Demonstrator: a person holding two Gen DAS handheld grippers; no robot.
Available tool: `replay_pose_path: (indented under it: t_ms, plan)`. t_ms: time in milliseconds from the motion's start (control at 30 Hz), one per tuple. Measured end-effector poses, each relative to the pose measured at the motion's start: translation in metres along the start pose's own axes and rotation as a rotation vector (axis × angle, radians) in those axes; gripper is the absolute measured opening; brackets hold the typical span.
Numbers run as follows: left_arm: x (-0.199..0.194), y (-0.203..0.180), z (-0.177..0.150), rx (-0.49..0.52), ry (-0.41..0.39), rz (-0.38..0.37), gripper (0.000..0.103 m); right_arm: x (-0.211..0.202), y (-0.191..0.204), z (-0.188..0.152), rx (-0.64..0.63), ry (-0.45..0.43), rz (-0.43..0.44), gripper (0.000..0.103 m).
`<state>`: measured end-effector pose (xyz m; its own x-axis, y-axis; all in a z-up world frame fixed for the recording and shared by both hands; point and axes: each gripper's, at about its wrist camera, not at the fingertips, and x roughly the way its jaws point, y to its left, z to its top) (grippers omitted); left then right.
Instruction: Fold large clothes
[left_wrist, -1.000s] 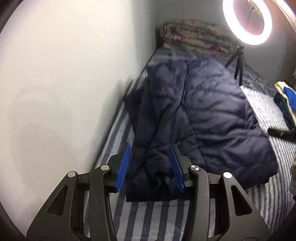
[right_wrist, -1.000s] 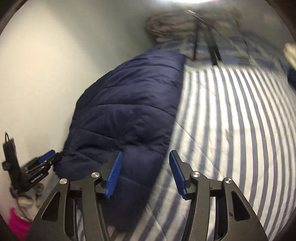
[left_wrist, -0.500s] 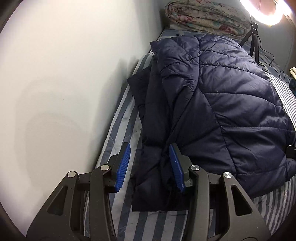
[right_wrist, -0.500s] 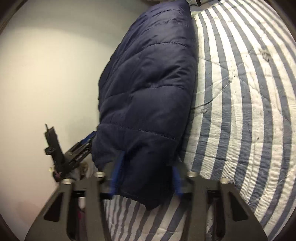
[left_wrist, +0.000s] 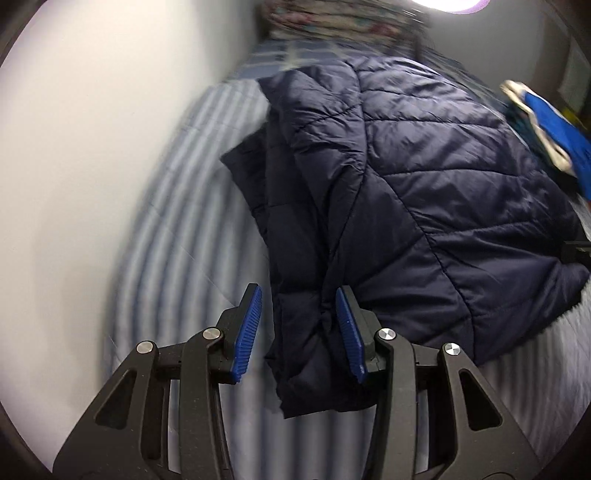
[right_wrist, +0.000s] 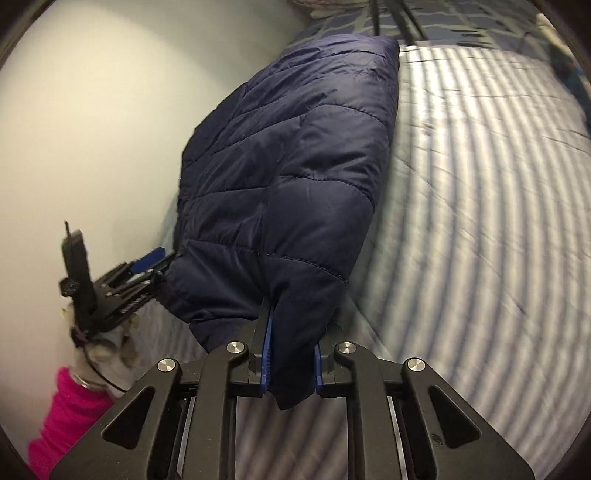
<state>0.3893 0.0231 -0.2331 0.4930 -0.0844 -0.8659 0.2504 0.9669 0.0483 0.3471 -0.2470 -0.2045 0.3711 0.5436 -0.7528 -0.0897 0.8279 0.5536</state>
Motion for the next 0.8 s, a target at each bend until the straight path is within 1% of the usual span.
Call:
replay_pose_path:
  t_ms: [233, 333, 400, 467, 533, 600, 633, 700, 767, 800]
  plan:
    - [-0.038, -0.067, -0.041, 0.122, 0.067, -0.126, 0.043, -0.053, -0.021, -0.071, -0.001, 0.022, -0.089, 0.015]
    - [-0.051, -0.089, -0.054, 0.145, 0.09, -0.17, 0.043, -0.071, -0.031, -0.103, 0.011, 0.035, -0.113, 0.015]
    - [-0.06, -0.097, -0.064, 0.156, 0.099, -0.189, 0.043, -0.08, -0.035, -0.12, 0.023, 0.041, -0.123, 0.015]
    - [-0.07, -0.108, -0.072, 0.197, 0.096, -0.189, 0.043, -0.087, -0.036, -0.141, 0.021, 0.051, -0.129, 0.015]
    - [-0.083, -0.115, -0.078, 0.218, 0.076, -0.196, 0.043, -0.089, -0.034, -0.152, 0.014, 0.054, -0.145, 0.015]
    - [-0.101, -0.115, -0.084, 0.202, 0.047, -0.207, 0.043, -0.089, -0.03, -0.163, -0.006, 0.057, -0.15, 0.016]
    - [-0.108, -0.115, -0.08, 0.194, 0.029, -0.214, 0.043, -0.091, -0.027, -0.165, -0.018, 0.051, -0.153, 0.022]
    - [-0.124, -0.114, -0.069, 0.182, -0.038, -0.203, 0.043, -0.094, -0.019, -0.165, -0.038, 0.036, -0.172, 0.026]
    - [-0.132, -0.118, -0.055, 0.177, -0.104, -0.171, 0.043, -0.108, -0.015, -0.165, -0.065, 0.011, -0.173, 0.027]
    - [-0.131, -0.114, -0.049, 0.163, -0.116, -0.168, 0.043, -0.119, -0.017, -0.166, -0.077, 0.0, -0.168, 0.027]
